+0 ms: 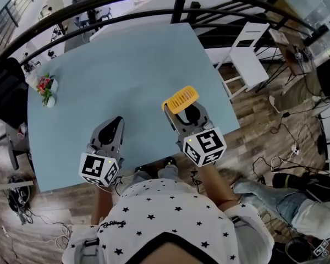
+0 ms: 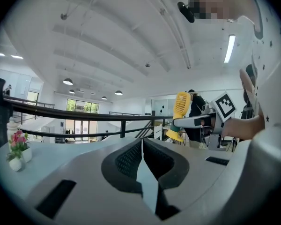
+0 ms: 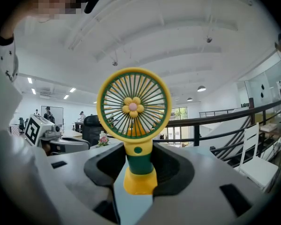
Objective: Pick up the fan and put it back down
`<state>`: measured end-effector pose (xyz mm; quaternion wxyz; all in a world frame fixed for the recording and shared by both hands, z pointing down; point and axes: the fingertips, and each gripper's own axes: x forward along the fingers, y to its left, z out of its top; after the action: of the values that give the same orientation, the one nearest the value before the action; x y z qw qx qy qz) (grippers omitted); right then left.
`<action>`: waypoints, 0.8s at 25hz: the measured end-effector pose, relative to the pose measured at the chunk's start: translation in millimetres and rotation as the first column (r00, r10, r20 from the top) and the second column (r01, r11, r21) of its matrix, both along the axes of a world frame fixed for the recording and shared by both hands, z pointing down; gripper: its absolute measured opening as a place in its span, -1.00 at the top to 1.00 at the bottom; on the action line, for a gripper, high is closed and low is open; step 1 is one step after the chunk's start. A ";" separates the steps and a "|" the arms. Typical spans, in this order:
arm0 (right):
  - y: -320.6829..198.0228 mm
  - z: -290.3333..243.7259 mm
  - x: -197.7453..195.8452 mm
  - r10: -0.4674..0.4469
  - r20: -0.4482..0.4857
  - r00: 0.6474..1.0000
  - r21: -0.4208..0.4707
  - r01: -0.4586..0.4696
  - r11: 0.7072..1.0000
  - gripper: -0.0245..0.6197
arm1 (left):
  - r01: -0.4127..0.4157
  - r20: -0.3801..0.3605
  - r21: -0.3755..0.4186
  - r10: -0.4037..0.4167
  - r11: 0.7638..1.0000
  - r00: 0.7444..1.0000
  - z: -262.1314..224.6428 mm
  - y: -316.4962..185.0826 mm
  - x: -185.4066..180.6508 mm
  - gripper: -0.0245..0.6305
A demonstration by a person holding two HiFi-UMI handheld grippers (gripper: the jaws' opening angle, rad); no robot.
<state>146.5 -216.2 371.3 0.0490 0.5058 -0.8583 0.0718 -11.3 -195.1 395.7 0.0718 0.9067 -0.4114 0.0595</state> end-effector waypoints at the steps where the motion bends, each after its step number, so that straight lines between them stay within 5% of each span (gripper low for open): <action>1: -0.4 1.4 1.3 0.004 0.003 1.000 -0.002 -0.004 1.000 0.38 | 0.004 -0.002 -0.002 -0.004 1.000 1.000 1.0 -0.5 -0.2 0.83; 20: -26.3 50.0 19.2 0.081 -0.031 0.996 -0.058 -0.083 0.995 0.38 | -0.001 -0.026 -0.026 0.000 1.000 1.000 16.1 -7.7 10.8 0.83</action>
<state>165.7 -242.5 421.3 0.0730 0.5399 -0.8335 0.0918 -0.5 -202.8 411.7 0.0890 0.9065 -0.4094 0.0531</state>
